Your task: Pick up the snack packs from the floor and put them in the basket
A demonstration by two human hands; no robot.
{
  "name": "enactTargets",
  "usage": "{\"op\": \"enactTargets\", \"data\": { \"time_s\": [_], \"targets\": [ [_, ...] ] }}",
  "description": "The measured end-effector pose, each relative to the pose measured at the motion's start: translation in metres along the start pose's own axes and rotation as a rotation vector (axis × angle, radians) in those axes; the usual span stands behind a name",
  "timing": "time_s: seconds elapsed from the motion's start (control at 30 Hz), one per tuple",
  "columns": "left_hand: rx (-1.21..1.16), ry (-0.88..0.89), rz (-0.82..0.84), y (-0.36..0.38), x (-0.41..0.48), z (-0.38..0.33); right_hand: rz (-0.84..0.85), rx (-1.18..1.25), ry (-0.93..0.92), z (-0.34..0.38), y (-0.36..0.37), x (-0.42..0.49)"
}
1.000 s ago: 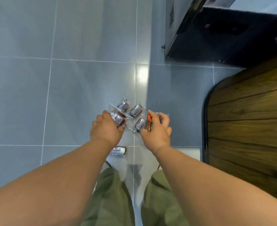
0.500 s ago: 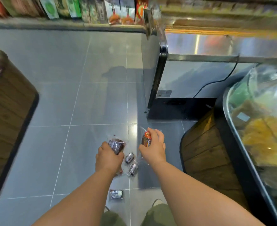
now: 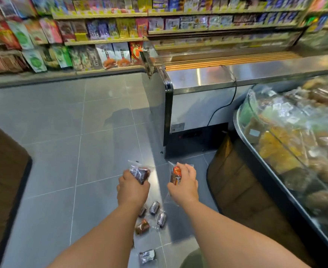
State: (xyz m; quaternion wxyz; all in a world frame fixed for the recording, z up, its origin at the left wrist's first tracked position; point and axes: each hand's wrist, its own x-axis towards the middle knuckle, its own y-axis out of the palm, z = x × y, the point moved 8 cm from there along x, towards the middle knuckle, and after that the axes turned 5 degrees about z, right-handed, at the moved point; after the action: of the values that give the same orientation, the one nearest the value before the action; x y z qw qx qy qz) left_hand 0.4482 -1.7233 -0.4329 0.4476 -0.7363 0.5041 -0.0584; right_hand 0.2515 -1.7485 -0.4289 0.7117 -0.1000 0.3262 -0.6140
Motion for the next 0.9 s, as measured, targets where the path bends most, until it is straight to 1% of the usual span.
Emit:
{"op": "enactTargets", "data": {
  "time_s": [0.2,0.4,0.57,0.67,0.9],
  "targets": [
    [0.063,0.123,0.091,-0.002,-0.007,0.014,-0.144,0.017,0.086,-0.013,0.02,-0.046],
    [0.153,0.273,0.263,0.033,-0.035,0.009,-0.281,-0.003,0.22,-0.053,0.02,-0.099],
    [0.279,0.441,0.417,0.078,-0.078,-0.01,-0.449,0.043,0.377,-0.094,-0.002,-0.148],
    [0.316,0.534,0.49,0.107,-0.107,-0.018,-0.533,0.087,0.468,-0.122,-0.012,-0.183],
    [0.424,0.78,0.681,0.165,-0.213,-0.03,-0.764,0.238,0.686,-0.189,-0.029,-0.295]
  ]
}}
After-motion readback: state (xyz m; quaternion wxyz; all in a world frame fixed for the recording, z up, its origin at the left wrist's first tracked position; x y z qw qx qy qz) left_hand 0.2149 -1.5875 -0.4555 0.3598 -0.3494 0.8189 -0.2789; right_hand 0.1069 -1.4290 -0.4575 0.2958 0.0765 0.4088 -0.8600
